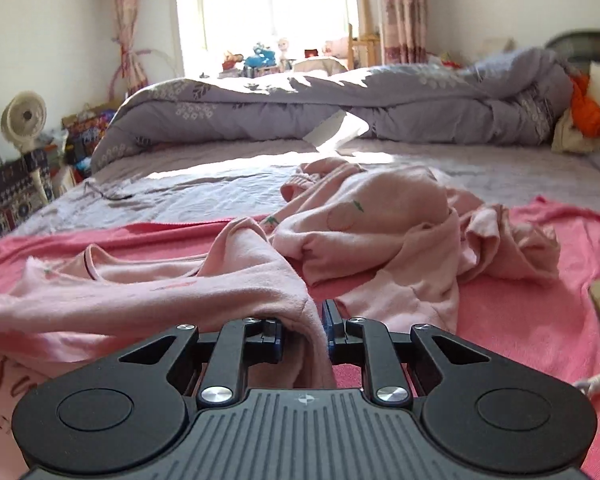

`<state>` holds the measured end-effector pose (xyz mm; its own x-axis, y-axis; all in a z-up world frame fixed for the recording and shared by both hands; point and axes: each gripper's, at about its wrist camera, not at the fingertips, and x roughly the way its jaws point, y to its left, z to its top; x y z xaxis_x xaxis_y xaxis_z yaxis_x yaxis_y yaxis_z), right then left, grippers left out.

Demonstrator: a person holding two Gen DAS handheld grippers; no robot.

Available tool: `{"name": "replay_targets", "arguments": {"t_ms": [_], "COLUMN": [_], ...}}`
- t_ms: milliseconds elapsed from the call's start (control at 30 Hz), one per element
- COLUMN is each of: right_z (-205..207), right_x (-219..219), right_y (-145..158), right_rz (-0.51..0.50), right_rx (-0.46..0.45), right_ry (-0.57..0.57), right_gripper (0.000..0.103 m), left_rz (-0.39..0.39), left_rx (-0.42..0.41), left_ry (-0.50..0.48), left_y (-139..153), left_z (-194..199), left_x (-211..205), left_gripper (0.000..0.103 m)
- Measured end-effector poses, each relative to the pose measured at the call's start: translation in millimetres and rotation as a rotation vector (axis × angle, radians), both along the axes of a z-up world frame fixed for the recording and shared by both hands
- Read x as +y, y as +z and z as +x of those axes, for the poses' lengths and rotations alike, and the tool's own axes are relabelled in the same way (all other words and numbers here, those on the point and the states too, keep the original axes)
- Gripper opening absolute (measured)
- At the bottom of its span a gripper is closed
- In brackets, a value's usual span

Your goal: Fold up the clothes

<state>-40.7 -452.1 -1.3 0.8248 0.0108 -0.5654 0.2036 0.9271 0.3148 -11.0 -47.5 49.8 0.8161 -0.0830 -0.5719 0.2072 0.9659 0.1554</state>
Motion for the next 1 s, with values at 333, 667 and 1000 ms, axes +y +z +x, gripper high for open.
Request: {"name": "replay_targets", "arguments": {"t_ms": [333,667,1000], "right_z": [-6.5,-6.5,-6.9], "right_x": [-28.9,-28.0,-31.1], "right_y": [-32.4,-32.8,-34.8], "right_rz": [0.238,0.237,0.264], "right_rx": [-0.011,-0.011,-0.017], "right_ry": [-0.038,-0.037,-0.036], "right_gripper": [0.023,0.023,0.024], "left_rz": [0.267,0.592,0.217], "left_rx": [-0.234,-0.247,-0.145], "left_ry": [-0.077,-0.438,-0.396], "left_y": [6.4,-49.4,-8.6], "left_z": [-52.5,-70.0,-25.9], "left_x": [-16.9,-63.0,-63.0], "left_gripper": [0.097,0.096,0.001]}}
